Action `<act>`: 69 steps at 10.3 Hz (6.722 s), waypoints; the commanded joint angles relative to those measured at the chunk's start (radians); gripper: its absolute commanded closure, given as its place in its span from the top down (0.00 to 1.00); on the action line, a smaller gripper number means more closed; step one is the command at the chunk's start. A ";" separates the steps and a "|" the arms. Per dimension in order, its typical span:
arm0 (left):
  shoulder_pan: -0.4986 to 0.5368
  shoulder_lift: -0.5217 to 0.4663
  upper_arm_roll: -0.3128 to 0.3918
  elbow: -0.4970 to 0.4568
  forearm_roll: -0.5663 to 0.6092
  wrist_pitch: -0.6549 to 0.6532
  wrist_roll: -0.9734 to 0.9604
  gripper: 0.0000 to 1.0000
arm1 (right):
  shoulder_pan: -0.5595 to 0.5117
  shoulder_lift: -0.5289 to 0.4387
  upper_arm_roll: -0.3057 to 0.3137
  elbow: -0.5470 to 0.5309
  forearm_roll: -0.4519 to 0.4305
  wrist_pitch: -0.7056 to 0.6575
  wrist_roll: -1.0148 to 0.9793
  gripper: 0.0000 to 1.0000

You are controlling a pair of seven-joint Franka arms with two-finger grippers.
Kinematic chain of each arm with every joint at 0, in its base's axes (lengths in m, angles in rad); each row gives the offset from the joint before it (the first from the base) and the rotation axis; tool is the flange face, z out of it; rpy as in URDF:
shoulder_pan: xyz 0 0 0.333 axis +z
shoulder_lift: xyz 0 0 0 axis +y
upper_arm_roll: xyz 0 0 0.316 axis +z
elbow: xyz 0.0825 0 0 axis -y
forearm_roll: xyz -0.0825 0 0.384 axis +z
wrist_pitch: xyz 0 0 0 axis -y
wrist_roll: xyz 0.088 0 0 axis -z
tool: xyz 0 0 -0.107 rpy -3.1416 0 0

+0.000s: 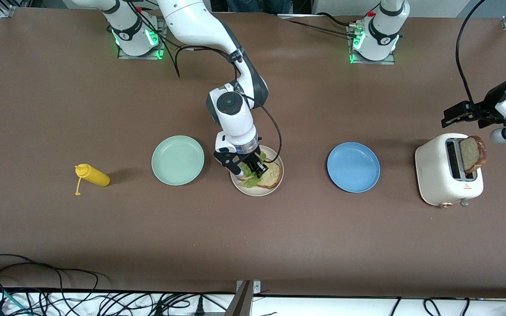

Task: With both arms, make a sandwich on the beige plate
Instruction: 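Lower the lettuce onto the bread and open the right gripper, then move the right gripper over to the yellow mustard bottle, then grasp the yellow mustard bottle with the right gripper, then lift the mustard bottle and carry it over the lettuce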

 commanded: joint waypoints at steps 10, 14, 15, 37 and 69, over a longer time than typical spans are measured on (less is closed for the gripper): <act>0.004 -0.007 -0.005 -0.002 0.015 -0.006 0.020 1.00 | -0.181 -0.234 -0.203 0.164 0.086 -0.670 -0.559 1.00; 0.002 -0.007 -0.005 -0.002 0.015 -0.005 0.020 1.00 | -0.365 -0.337 -0.302 0.147 0.086 -0.989 -1.090 1.00; 0.002 -0.007 -0.005 -0.002 0.015 -0.006 0.020 1.00 | -0.371 -0.339 -0.364 0.118 0.087 -1.026 -1.248 1.00; 0.005 -0.007 -0.005 -0.003 0.014 -0.006 0.020 1.00 | -0.795 -0.113 -0.344 -0.344 0.845 -0.856 -3.518 1.00; 0.001 -0.007 -0.007 -0.002 0.014 -0.006 0.018 1.00 | 0.282 0.181 -0.496 0.072 -0.553 -0.488 -1.734 0.00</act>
